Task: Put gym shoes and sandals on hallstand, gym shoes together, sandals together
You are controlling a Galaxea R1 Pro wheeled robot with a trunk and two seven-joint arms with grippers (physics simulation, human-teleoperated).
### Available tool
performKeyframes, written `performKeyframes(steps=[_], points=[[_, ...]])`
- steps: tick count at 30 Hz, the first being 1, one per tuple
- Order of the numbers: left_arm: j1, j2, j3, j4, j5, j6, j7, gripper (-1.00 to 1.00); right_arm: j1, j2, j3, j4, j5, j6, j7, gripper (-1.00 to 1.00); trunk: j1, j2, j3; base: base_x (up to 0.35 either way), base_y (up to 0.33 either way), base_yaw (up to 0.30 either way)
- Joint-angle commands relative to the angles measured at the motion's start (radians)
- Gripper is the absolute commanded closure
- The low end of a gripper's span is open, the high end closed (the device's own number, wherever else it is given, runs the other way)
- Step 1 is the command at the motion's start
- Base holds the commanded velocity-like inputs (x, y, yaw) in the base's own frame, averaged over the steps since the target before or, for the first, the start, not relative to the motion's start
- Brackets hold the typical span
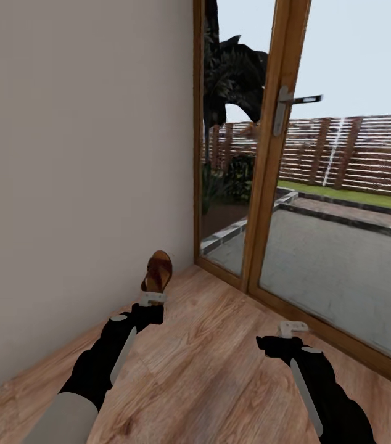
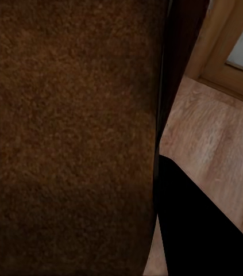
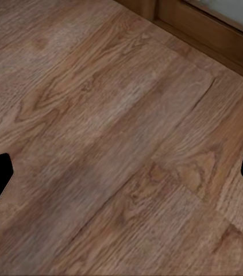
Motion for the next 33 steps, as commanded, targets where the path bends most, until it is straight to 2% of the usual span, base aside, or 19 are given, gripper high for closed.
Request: performKeyframes(steps=[1, 16, 22, 24, 26, 27, 30, 33], points=[[-0.001, 0.000, 0.000, -0.001, -0.002, 0.006, -0.004, 1.00, 0.000, 0.000, -0.001, -0.002, -0.002, 0.005, 0.000, -1.00, 0.000, 0.000, -0.002, 0.058, -0.053, 0.253], [-0.001, -0.001, -0.001, -0.001, -0.002, 0.006, -0.004, 1.00, 0.000, 0.000, -0.001, -0.002, -0.002, 0.005, 0.000, -1.00, 0.000, 0.000, -0.018, 0.218, -0.178, 0.246], [-0.001, -0.001, 0.001, -0.001, -0.001, 0.000, -0.004, 1.00, 0.000, 0.000, -0.002, 0.000, -0.001, 0.004, 0.000, -1.00, 0.000, 0.000, -0.019, 0.103, -0.075, 0.046], [-0.001, 0.000, 0.001, -0.001, 0.004, -0.025, -0.004, 1.00, 0.000, 0.000, -0.002, 0.001, -0.001, 0.001, 0.000, -1.00, 0.000, 0.000, -0.019, 0.011, -0.007, 0.004], [-0.001, 0.000, 0.002, -0.001, 0.026, -0.058, -0.003, 1.00, 0.000, 0.000, -0.002, 0.001, -0.001, -0.001, 0.000, -1.00, 0.000, 0.000, -0.019, 0.005, -0.003, 0.002], [-0.001, 0.000, 0.002, 0.000, 0.052, -0.072, -0.002, 1.00, 0.000, 0.000, -0.002, 0.000, -0.001, -0.002, 0.001, -1.00, 0.000, 0.000, -0.019, 0.002, -0.001, 0.001], [-0.001, 0.001, 0.003, 0.000, 0.091, -0.083, -0.001, 1.00, 0.000, 0.000, -0.002, 0.000, -0.001, -0.004, 0.000, -1.00, 0.000, 0.000, -0.019, 0.000, 0.000, 0.000], [-0.001, 0.001, 0.004, 0.000, 0.100, -0.086, 0.000, 1.00, 0.000, 0.000, -0.002, -0.001, 0.000, -0.004, 0.000, -1.00, 0.000, 0.000, -0.019, 0.000, 0.000, 0.115]])
